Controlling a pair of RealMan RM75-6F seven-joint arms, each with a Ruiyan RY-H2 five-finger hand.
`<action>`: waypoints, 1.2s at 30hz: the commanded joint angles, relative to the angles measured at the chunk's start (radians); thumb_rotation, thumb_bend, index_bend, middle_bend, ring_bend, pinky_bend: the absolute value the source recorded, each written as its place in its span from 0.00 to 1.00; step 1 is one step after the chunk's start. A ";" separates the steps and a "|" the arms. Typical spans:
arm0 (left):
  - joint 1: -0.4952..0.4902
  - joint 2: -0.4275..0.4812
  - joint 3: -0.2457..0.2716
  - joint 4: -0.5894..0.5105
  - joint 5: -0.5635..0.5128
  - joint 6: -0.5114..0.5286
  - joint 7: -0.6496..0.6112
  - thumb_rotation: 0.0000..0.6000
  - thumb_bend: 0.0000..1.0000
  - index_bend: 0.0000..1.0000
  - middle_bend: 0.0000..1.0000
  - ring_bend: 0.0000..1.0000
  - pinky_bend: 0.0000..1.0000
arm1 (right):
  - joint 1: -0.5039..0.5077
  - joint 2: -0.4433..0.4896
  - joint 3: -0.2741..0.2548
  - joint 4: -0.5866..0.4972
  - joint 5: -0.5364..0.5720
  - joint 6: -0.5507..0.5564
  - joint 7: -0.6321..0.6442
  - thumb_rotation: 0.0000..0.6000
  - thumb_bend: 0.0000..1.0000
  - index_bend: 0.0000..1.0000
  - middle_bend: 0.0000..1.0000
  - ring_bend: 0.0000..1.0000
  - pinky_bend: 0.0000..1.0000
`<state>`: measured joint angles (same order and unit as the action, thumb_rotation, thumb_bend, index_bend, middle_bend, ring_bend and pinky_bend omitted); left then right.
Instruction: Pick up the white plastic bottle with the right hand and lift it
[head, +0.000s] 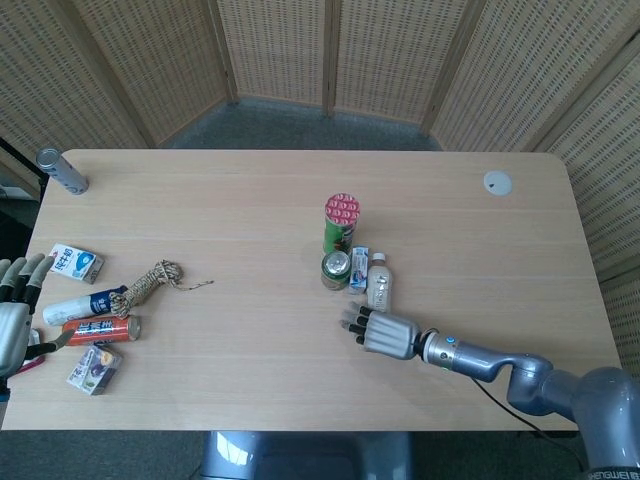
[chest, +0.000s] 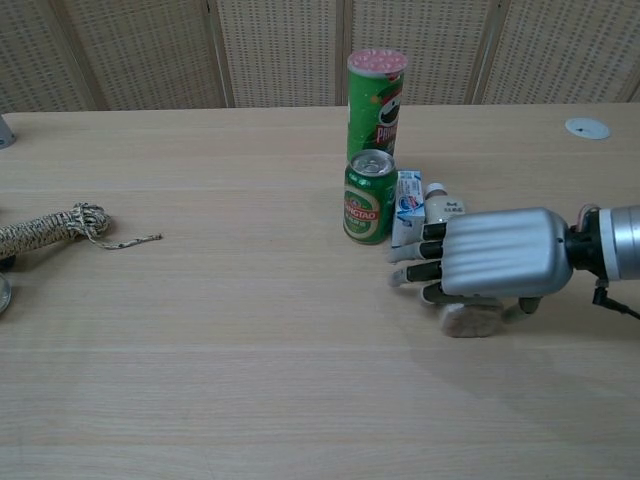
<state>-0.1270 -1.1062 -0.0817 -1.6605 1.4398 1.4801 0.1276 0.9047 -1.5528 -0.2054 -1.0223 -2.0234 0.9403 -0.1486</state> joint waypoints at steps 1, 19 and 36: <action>0.000 0.001 0.000 0.000 0.000 0.000 -0.001 1.00 0.00 0.00 0.00 0.00 0.00 | -0.007 -0.021 -0.012 0.027 0.001 0.020 0.018 1.00 0.00 0.46 0.27 0.00 0.00; -0.003 0.003 0.005 -0.011 0.014 -0.006 -0.018 1.00 0.00 0.00 0.00 0.00 0.00 | -0.063 0.051 -0.026 0.025 0.038 0.158 0.056 1.00 0.06 0.73 0.70 0.36 0.16; -0.001 0.016 0.009 -0.029 0.028 -0.003 -0.043 1.00 0.00 0.00 0.00 0.00 0.00 | -0.105 0.211 0.002 -0.086 0.064 0.285 0.043 1.00 0.06 0.80 0.83 0.52 0.34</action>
<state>-0.1287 -1.0903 -0.0729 -1.6892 1.4679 1.4764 0.0847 0.8059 -1.3661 -0.2113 -1.0838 -1.9647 1.2073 -0.1038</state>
